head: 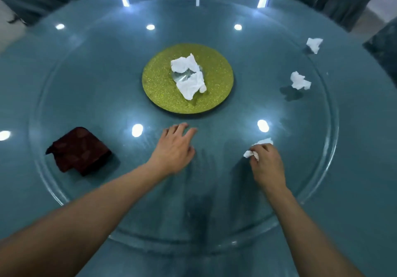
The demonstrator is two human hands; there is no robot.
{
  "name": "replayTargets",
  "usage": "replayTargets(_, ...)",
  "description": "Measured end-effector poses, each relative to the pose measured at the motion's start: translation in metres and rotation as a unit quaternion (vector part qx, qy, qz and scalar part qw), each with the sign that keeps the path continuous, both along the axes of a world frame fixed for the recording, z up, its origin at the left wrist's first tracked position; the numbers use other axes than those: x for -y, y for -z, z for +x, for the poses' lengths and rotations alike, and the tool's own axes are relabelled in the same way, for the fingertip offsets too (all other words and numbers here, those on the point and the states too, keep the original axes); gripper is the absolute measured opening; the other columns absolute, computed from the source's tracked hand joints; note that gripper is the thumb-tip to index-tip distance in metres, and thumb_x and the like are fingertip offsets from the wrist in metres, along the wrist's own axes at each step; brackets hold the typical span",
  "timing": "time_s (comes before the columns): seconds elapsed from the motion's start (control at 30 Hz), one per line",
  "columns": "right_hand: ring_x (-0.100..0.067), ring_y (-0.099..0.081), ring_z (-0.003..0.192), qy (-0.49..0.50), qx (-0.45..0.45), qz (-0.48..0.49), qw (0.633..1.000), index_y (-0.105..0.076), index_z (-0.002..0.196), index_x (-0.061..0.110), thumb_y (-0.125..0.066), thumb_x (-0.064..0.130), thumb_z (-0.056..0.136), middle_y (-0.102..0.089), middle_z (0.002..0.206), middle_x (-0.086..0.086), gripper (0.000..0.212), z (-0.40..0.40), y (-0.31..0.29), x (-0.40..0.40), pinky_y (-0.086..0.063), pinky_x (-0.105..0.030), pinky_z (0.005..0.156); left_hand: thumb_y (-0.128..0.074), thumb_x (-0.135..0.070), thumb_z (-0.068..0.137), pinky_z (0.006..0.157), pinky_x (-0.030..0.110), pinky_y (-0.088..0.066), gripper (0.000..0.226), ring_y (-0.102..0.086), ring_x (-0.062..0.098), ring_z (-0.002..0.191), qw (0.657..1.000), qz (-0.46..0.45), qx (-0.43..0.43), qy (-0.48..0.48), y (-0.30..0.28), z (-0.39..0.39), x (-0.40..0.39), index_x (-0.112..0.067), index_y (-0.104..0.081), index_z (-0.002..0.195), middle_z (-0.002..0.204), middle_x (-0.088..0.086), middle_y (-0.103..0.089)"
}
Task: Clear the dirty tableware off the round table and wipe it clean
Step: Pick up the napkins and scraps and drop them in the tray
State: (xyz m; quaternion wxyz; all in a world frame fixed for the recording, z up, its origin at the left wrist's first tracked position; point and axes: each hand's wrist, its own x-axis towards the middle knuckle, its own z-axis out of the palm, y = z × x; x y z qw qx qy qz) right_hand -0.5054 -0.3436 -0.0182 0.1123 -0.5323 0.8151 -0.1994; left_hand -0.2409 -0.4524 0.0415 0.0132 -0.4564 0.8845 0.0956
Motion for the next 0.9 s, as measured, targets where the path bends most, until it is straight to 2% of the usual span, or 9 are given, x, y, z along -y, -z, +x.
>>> replayTargets(0.2,-0.034,-0.054,0.088,-0.056,-0.023,-0.068,0.996,-0.071,0.095,0.011,-0.069,-0.002,0.081,-0.064,0.107,-0.010,0.019,0.009,0.011,0.076,-0.047,-0.038,0.075,-0.046,-0.039,0.100,0.112,0.052,-0.032,0.063,-0.033,0.039,0.141,0.999,-0.031,0.035,-0.018,0.008,-0.052,0.128,-0.026,-0.022,0.156,0.160,0.015,-0.026)
replayTargets(0.33,-0.034,-0.055,0.089,-0.080,-0.031,-0.109,0.990,-0.070,0.095,0.010,-0.071,-0.002,0.079,-0.065,0.106,-0.009,0.020,0.001,0.013,0.107,-0.045,-0.035,0.077,-0.047,-0.049,0.101,0.118,0.059,-0.020,0.072,-0.012,0.042,0.152,0.996,0.008,0.070,-0.049,0.020,-0.079,0.196,-0.038,-0.007,0.160,0.168,0.014,-0.001)
replayTargets(0.43,-0.031,-0.055,0.089,-0.086,-0.036,-0.131,0.987,-0.070,0.096,0.011,-0.070,0.000,0.079,-0.064,0.107,-0.007,0.020,-0.019,0.009,0.124,-0.046,-0.033,0.079,-0.054,-0.060,0.095,0.118,0.062,-0.020,0.082,-0.006,0.044,0.153,0.993,0.032,0.088,-0.072,0.029,-0.090,0.236,-0.045,-0.004,0.159,0.169,0.012,0.010)
replayTargets(0.5,-0.032,-0.055,0.088,-0.087,-0.053,-0.144,0.984,-0.069,0.097,0.013,-0.067,0.003,0.081,-0.064,0.106,-0.006,0.019,-0.043,0.004,0.136,-0.048,-0.040,0.080,-0.057,-0.067,0.090,0.118,0.064,-0.018,0.087,-0.004,0.043,0.153,0.992,0.056,0.069,-0.091,0.038,-0.095,0.257,-0.049,-0.005,0.158,0.169,0.008,0.013)
replayTargets(0.6,-0.033,-0.058,0.087,-0.067,-0.110,-0.167,0.977,-0.069,0.100,0.018,-0.063,0.014,0.080,-0.065,0.102,-0.005,0.021,-0.089,-0.009,0.157,-0.045,-0.044,0.079,-0.051,-0.080,0.083,0.117,0.065,-0.014,0.090,-0.003,0.041,0.154,0.989,0.069,0.062,-0.116,0.052,-0.096,0.279,-0.053,-0.004,0.156,0.170,0.006,0.010)
replayTargets(0.7,-0.036,-0.058,0.096,-0.010,-0.173,-0.156,0.973,-0.065,0.117,0.019,-0.065,0.017,0.080,-0.065,0.106,-0.010,0.037,-0.138,-0.023,0.180,-0.040,-0.045,0.085,-0.034,-0.086,0.083,0.118,0.062,-0.014,0.086,-0.009,0.039,0.154,0.987,0.060,0.081,-0.125,0.065,-0.097,0.288,-0.051,-0.007,0.157,0.170,0.005,-0.002)
replayTargets(0.8,-0.041,-0.055,0.108,0.043,-0.179,-0.104,0.977,-0.051,0.139,0.014,-0.063,0.017,0.082,-0.061,0.121,-0.017,0.058,-0.187,-0.029,0.210,-0.040,-0.047,0.092,-0.035,-0.077,0.092,0.117,0.059,-0.020,0.076,-0.025,0.041,0.149,0.991,-0.007,0.065,-0.117,0.075,-0.099,0.284,-0.039,-0.024,0.157,0.166,0.010,-0.021)
replayTargets(0.9,-0.040,-0.051,0.115,0.083,-0.213,-0.002,0.974,-0.040,0.147,0.012,-0.060,0.017,0.088,-0.051,0.131,-0.021,0.064,-0.221,-0.026,0.234,-0.039,-0.046,0.099,-0.046,-0.057,0.098,0.105,0.059,-0.035,0.057,-0.049,0.047,0.128,0.993,-0.069,0.035,-0.085,0.075,-0.102,0.272,-0.026,-0.046,0.147,0.148,0.019,-0.047)
